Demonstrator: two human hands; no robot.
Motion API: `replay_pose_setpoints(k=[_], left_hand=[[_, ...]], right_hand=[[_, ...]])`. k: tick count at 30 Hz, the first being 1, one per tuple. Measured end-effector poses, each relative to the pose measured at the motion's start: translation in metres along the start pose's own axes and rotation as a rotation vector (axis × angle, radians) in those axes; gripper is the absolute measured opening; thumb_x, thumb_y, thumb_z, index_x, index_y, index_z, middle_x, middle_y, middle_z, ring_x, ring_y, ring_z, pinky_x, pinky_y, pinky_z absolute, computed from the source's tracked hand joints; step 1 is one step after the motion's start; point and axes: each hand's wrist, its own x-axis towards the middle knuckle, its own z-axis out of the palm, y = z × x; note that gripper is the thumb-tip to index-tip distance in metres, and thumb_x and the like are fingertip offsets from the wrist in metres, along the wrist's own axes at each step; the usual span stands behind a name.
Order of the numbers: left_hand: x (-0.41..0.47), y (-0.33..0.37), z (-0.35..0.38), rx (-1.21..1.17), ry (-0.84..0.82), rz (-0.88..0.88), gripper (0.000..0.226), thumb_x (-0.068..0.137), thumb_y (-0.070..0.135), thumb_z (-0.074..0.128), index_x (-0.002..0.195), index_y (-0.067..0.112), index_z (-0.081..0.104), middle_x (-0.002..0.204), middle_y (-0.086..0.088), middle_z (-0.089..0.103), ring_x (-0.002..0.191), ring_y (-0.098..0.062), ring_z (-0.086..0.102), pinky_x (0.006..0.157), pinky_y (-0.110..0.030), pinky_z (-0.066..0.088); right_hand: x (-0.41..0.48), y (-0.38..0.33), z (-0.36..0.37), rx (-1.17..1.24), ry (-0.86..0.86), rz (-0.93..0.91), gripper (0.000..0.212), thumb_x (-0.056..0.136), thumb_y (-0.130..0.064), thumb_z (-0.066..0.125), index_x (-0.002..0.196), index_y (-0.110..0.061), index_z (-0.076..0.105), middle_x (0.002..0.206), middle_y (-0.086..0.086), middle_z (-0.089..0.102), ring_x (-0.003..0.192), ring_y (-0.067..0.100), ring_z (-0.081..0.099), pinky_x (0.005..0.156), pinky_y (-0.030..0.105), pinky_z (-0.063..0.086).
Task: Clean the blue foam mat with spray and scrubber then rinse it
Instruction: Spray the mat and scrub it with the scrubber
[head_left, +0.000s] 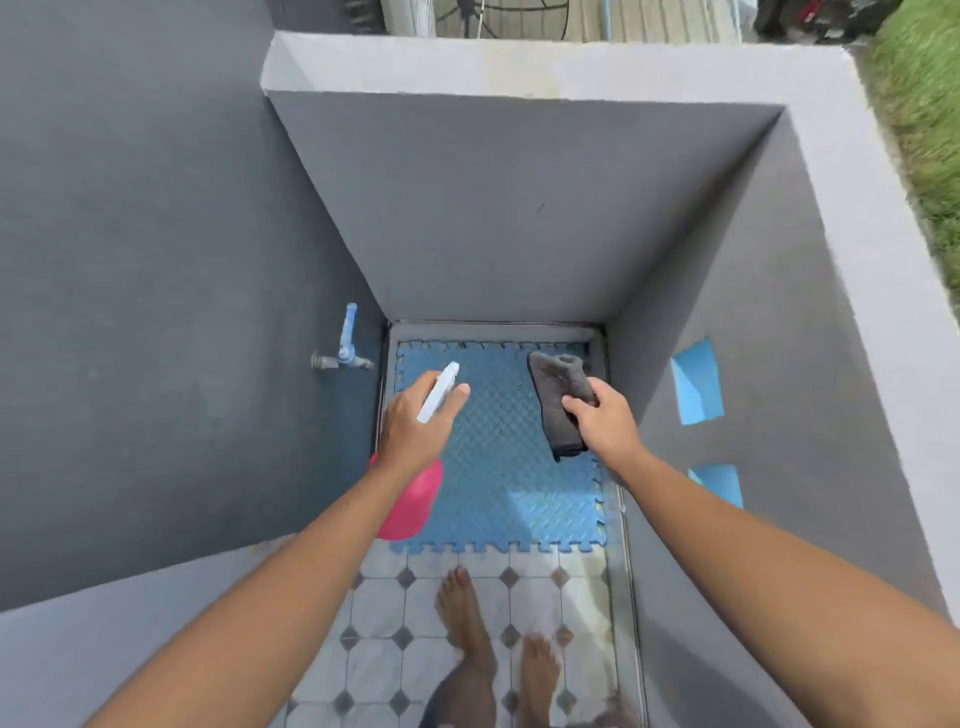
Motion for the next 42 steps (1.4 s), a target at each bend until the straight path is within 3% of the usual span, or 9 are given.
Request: replay_pose_setpoints(k=[6, 8, 12, 15, 20, 25, 30, 36, 42], left_hand=[[-0.020, -0.225, 0.107, 0.257, -0.155, -0.130, 0.038, 0.082, 0.060, 0.069, 0.095, 0.026, 0.059, 0.065, 0.004, 0.060, 0.067, -0.034, 0.070, 0.073, -0.044, 0.058], [-0.026, -0.301, 0.141, 0.312, -0.167, -0.200, 0.045, 0.078, 0.065, 0.069, 0.098, 0.026, 0.058, 0.075, -0.001, 0.068, 0.068, -0.031, 0.071, 0.076, -0.041, 0.058], [-0.033, -0.407, 0.188, 0.352, -0.110, -0.335, 0.033, 0.080, 0.043, 0.073, 0.073, 0.018, 0.052, 0.066, -0.002, 0.058, 0.071, -0.036, 0.066, 0.065, -0.037, 0.051], [-0.034, -0.469, 0.208, 0.385, -0.036, -0.353, 0.042, 0.074, 0.054, 0.065, 0.059, 0.022, 0.041, 0.056, 0.005, 0.046, 0.070, -0.038, 0.063, 0.061, -0.038, 0.048], [-0.021, -0.535, 0.222, 0.376, 0.040, -0.359, 0.051, 0.073, 0.063, 0.066, 0.072, 0.015, 0.050, 0.067, -0.008, 0.059, 0.070, -0.034, 0.060, 0.063, -0.043, 0.050], [0.011, -0.574, 0.226, 0.449, 0.019, -0.289, 0.052, 0.077, 0.066, 0.073, 0.077, 0.017, 0.056, 0.073, -0.002, 0.058, 0.079, -0.027, 0.054, 0.065, -0.035, 0.039], [0.011, -0.599, 0.225, 0.434, 0.109, -0.297, 0.064, 0.071, 0.069, 0.076, 0.056, 0.016, 0.043, 0.053, 0.001, 0.050, 0.056, -0.020, 0.052, 0.050, -0.032, 0.034], [-0.016, -0.616, 0.214, 0.306, 0.113, -0.202, 0.064, 0.068, 0.067, 0.078, 0.056, 0.014, 0.044, 0.051, 0.003, 0.047, 0.051, -0.016, 0.047, 0.055, -0.034, 0.039], [-0.047, -0.620, 0.211, 0.181, 0.335, -0.274, 0.060, 0.072, 0.052, 0.086, 0.058, 0.010, 0.045, 0.052, 0.006, 0.039, 0.052, -0.015, 0.037, 0.056, -0.032, 0.036]], right_hand=[[0.044, 0.202, 0.078, -0.043, 0.029, 0.102, 0.015, 0.085, -0.025, 0.061, 0.095, -0.015, 0.065, 0.097, 0.017, 0.069, 0.092, 0.037, 0.066, 0.082, 0.050, 0.055], [0.060, 0.269, 0.101, -0.072, 0.026, 0.132, 0.009, 0.088, -0.020, 0.062, 0.094, -0.015, 0.063, 0.088, 0.011, 0.067, 0.082, 0.031, 0.063, 0.073, 0.042, 0.054], [0.105, 0.369, 0.137, -0.175, -0.005, 0.134, 0.014, 0.093, -0.015, 0.059, 0.106, -0.016, 0.064, 0.087, 0.001, 0.063, 0.084, 0.023, 0.060, 0.071, 0.030, 0.047], [0.139, 0.410, 0.175, -0.258, -0.030, 0.115, 0.017, 0.091, -0.012, 0.058, 0.107, -0.015, 0.063, 0.094, 0.006, 0.064, 0.089, 0.027, 0.060, 0.073, 0.029, 0.043], [0.206, 0.430, 0.246, -0.397, -0.041, -0.091, 0.023, 0.089, -0.013, 0.054, 0.111, -0.014, 0.063, 0.098, 0.010, 0.067, 0.096, 0.032, 0.061, 0.075, 0.032, 0.044], [0.272, 0.430, 0.288, -0.470, 0.027, -0.328, 0.026, 0.089, -0.029, 0.052, 0.112, -0.022, 0.062, 0.107, 0.008, 0.061, 0.096, 0.028, 0.057, 0.079, 0.035, 0.046], [0.314, 0.438, 0.318, -0.620, -0.011, -0.558, 0.030, 0.093, -0.041, 0.058, 0.112, -0.020, 0.067, 0.115, 0.007, 0.051, 0.118, 0.029, 0.047, 0.100, 0.044, 0.042], [0.313, 0.436, 0.343, -0.575, -0.055, -0.617, 0.028, 0.095, -0.035, 0.057, 0.119, -0.024, 0.066, 0.107, -0.001, 0.045, 0.108, 0.024, 0.051, 0.089, 0.036, 0.045], [0.321, 0.418, 0.378, -0.633, -0.039, -0.729, 0.024, 0.093, -0.032, 0.053, 0.108, -0.016, 0.063, 0.108, 0.005, 0.049, 0.101, 0.028, 0.053, 0.076, 0.034, 0.042]])
